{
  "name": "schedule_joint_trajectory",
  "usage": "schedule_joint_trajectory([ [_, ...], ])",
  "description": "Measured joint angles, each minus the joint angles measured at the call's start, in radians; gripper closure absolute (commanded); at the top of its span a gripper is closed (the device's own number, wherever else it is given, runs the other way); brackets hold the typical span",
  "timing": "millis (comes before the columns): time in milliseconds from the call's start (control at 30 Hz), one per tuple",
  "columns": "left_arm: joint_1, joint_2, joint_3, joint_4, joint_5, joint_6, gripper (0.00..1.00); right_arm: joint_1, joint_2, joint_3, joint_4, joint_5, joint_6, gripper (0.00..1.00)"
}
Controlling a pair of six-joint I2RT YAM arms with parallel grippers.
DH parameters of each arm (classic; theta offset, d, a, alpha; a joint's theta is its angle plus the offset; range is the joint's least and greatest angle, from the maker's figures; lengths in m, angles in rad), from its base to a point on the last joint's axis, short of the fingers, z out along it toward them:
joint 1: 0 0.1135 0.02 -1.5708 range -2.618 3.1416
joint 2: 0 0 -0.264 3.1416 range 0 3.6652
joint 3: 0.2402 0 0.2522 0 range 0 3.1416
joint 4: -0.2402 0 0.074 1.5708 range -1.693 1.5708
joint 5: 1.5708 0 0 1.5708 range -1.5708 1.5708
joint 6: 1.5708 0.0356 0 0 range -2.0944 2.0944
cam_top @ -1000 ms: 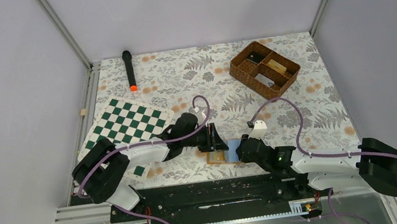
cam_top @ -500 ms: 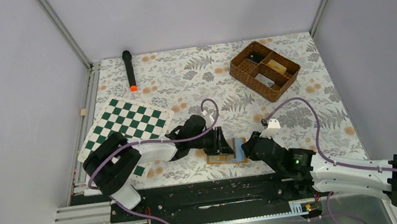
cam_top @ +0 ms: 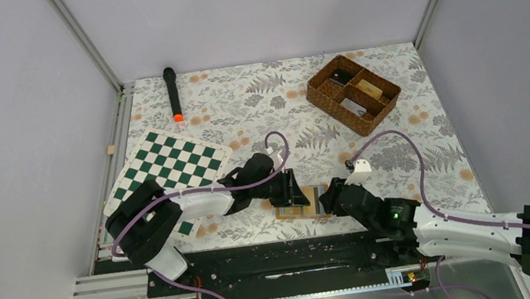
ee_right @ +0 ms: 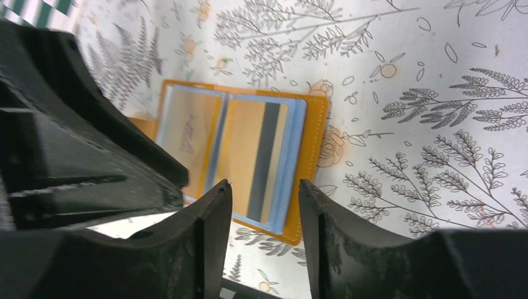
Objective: Take the credit cards out of the card holder
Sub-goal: Remove the credit card from the card holder.
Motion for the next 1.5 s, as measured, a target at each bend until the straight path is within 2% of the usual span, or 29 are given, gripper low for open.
schedule_joint_trajectory([
  [200,0.017,-0.018,0.000,-0.036,-0.028,0.001,0.67,-0.035,0.088,0.003,0.006,-0.070,-0.038,0.38],
  [333,0.022,-0.015,0.000,-0.025,-0.029,0.000,0.67,-0.099,0.095,0.008,0.007,-0.137,-0.063,0.21],
  [433,0.022,-0.002,0.000,-0.018,-0.029,0.000,0.67,-0.149,0.115,0.016,0.017,-0.191,-0.079,0.19],
  [667,0.023,0.049,0.000,-0.010,-0.030,0.000,0.68,-0.215,0.195,0.016,0.081,-0.296,-0.093,0.23],
  [1000,0.027,0.061,-0.022,0.026,-0.035,-0.002,0.68,-0.251,0.290,0.005,0.225,-0.396,-0.087,0.24],
  [1167,0.027,0.061,-0.041,0.043,-0.035,-0.003,0.68,-0.266,0.312,-0.019,0.301,-0.427,-0.073,0.33],
  [1300,0.028,0.061,-0.053,0.054,-0.034,-0.005,0.68,-0.301,0.340,-0.046,0.388,-0.452,-0.056,0.35],
  [1500,0.034,0.061,-0.073,0.088,-0.033,-0.013,0.68,-0.328,0.375,-0.074,0.489,-0.486,-0.045,0.45],
])
